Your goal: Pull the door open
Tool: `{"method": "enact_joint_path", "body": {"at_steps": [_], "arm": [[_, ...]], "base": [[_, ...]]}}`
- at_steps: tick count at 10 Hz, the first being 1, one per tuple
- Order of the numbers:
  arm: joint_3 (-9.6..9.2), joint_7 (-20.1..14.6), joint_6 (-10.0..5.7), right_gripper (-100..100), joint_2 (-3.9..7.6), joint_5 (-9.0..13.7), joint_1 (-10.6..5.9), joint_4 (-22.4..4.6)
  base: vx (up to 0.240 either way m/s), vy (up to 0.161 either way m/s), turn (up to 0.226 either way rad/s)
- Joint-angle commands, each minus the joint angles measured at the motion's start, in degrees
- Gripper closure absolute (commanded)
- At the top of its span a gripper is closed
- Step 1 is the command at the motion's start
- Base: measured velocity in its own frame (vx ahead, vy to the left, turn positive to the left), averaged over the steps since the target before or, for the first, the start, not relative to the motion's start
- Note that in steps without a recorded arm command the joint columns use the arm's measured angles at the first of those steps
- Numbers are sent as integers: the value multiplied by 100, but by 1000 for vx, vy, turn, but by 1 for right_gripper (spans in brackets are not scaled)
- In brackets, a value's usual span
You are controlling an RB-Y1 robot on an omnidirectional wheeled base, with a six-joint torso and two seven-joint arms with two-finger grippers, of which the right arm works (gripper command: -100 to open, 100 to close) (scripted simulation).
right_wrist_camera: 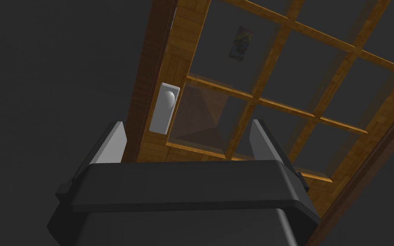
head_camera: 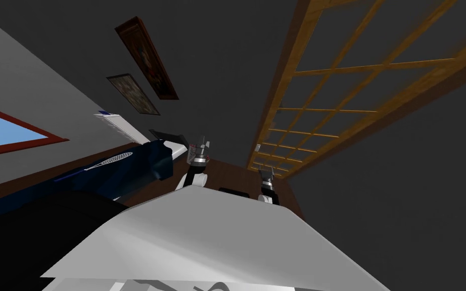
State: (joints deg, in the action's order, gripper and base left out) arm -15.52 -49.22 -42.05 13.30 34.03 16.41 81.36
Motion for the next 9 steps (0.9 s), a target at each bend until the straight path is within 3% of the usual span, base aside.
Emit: {"method": "enact_joint_path", "body": {"at_steps": [1, 9], "arm": [[-51, -180, -57, -100, 66, 151, -25, -138], [-358, -994, -498, -100, 314, 773, -272, -1120]], "base": [[101, -11, 96], [106, -6, 81]]}}
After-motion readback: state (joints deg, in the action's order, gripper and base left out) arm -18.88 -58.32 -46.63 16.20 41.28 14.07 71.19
